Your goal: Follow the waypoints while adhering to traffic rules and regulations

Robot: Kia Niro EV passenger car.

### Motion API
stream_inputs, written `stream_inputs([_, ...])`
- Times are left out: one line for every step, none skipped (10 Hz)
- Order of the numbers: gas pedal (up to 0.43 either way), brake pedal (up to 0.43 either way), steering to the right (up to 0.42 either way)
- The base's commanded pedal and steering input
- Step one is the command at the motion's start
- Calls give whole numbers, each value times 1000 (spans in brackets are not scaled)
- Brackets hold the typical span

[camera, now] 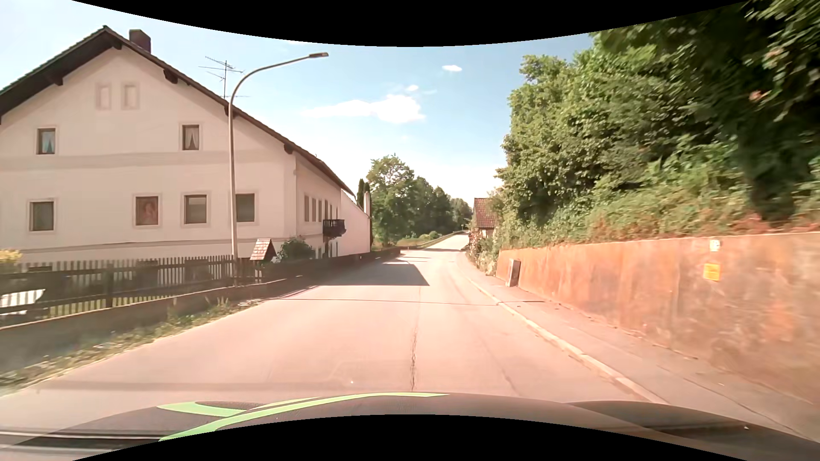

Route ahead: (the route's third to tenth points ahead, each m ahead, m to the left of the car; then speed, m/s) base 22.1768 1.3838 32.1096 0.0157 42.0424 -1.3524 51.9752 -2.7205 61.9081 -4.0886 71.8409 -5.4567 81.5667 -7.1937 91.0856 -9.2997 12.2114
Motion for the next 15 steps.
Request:
stream_inputs([39, 0, 13])
stream_inputs([39, 0, 14])
stream_inputs([39, 0, 15])
stream_inputs([39, 0, 16])
stream_inputs([39, 0, 16])
stream_inputs([47, 0, 16])
stream_inputs([47, 0, 16])
stream_inputs([47, 0, 16])
stream_inputs([59, 0, 16])
stream_inputs([59, 0, 16])
stream_inputs([59, 0, 16])
stream_inputs([59, 0, 16])
stream_inputs([59, 0, 15])
stream_inputs([59, 0, 15])
stream_inputs([59, 0, 14])
